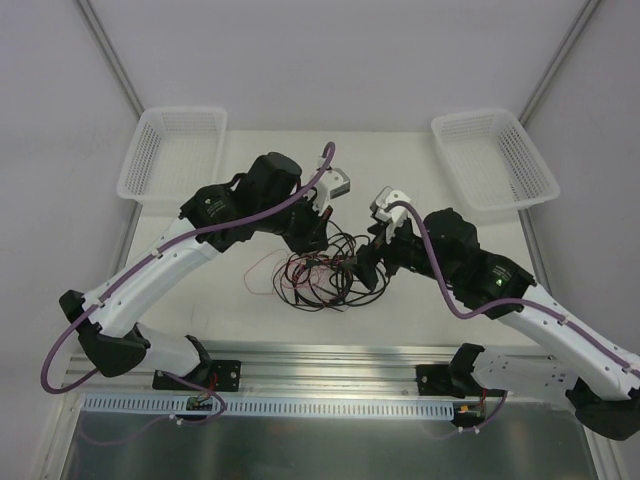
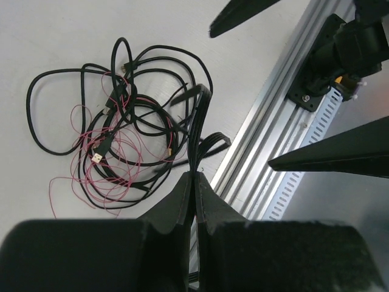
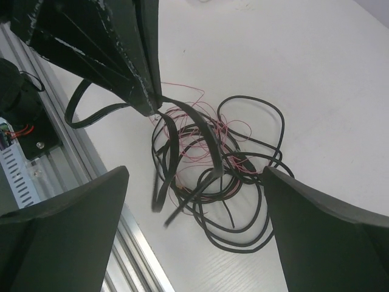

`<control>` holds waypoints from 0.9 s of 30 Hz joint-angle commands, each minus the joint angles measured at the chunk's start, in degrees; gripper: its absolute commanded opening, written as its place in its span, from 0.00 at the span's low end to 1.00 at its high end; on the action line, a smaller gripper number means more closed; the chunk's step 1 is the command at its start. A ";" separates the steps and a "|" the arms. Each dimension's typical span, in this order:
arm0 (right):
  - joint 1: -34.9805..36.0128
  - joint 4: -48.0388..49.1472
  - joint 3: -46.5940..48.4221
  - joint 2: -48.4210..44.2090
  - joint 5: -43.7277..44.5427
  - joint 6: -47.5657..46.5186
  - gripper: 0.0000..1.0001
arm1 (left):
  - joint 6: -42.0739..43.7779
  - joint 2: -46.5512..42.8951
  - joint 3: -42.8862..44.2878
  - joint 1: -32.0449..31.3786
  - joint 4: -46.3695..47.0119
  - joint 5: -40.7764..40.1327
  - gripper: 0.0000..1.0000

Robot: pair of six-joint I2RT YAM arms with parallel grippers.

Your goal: Untangle the cables

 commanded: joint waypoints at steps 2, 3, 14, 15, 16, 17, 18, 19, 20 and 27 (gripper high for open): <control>-0.30 3.45 3.35 1.36 -4.50 -6.57 0.97 | 4.20 -2.38 -0.11 -1.06 1.29 4.31 0.00; -0.64 3.54 3.44 1.98 -6.68 -7.10 0.97 | 4.38 -2.65 -0.29 -1.06 1.29 4.40 0.00; -1.00 6.61 0.28 5.50 -13.38 -4.12 0.85 | 4.21 -3.18 0.33 -1.06 1.73 6.16 0.00; -0.91 6.70 0.11 5.50 -13.03 -4.03 0.79 | 3.94 -3.18 0.24 -1.06 1.99 5.29 0.00; -0.91 7.05 -0.42 5.58 -12.86 -3.77 0.67 | 3.77 -3.00 0.15 -1.06 2.08 4.93 0.00; -1.00 7.23 -0.68 5.32 -12.59 -3.42 0.60 | 3.59 -2.92 0.06 -1.06 2.17 4.76 0.00; -1.00 7.31 -0.86 5.41 -11.81 -3.15 0.52 | 3.42 -2.83 -0.11 -1.06 2.43 5.01 0.00; -0.91 7.40 -1.21 5.41 -11.28 -3.06 0.37 | 2.89 -2.74 -0.11 -1.06 2.61 5.28 0.00; -0.91 7.58 -1.39 5.41 -10.75 -2.89 0.29 | 2.80 -2.74 -0.11 -1.06 2.96 5.72 0.00; -2.14 9.16 -3.85 4.27 -6.97 -0.78 0.01 | 2.10 -3.53 -1.69 -1.06 6.21 7.39 0.00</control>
